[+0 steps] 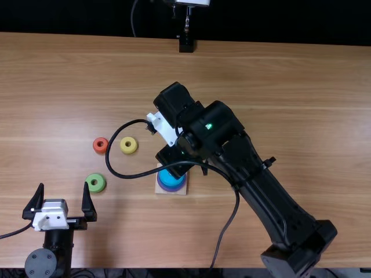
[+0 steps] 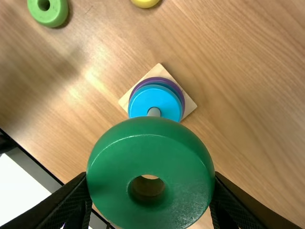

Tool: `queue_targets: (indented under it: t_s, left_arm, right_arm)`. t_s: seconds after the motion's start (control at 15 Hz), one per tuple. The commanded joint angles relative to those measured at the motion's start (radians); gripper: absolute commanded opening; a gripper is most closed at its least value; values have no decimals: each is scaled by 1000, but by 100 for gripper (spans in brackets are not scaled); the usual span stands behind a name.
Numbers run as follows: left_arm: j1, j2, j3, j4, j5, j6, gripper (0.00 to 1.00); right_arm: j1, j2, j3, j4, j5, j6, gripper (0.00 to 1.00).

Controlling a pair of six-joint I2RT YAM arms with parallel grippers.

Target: Build the Hanoi tower: stack the rings onto the peg from bottom to top in this color order: purple, dark blue, light blue, dark green, light green, yellow, orange.

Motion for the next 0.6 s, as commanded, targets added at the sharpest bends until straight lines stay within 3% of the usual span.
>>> queue_targets:
  t_s: [0.0, 0.53]
  left_arm:
    - [10, -7, -33, -39, 17, 11, 100]
    - [10, -7, -33, -39, 17, 11, 100]
  right_arm:
    - [24, 16, 29, 1, -8, 5, 0]
    - [24, 18, 18, -3, -8, 5, 0]
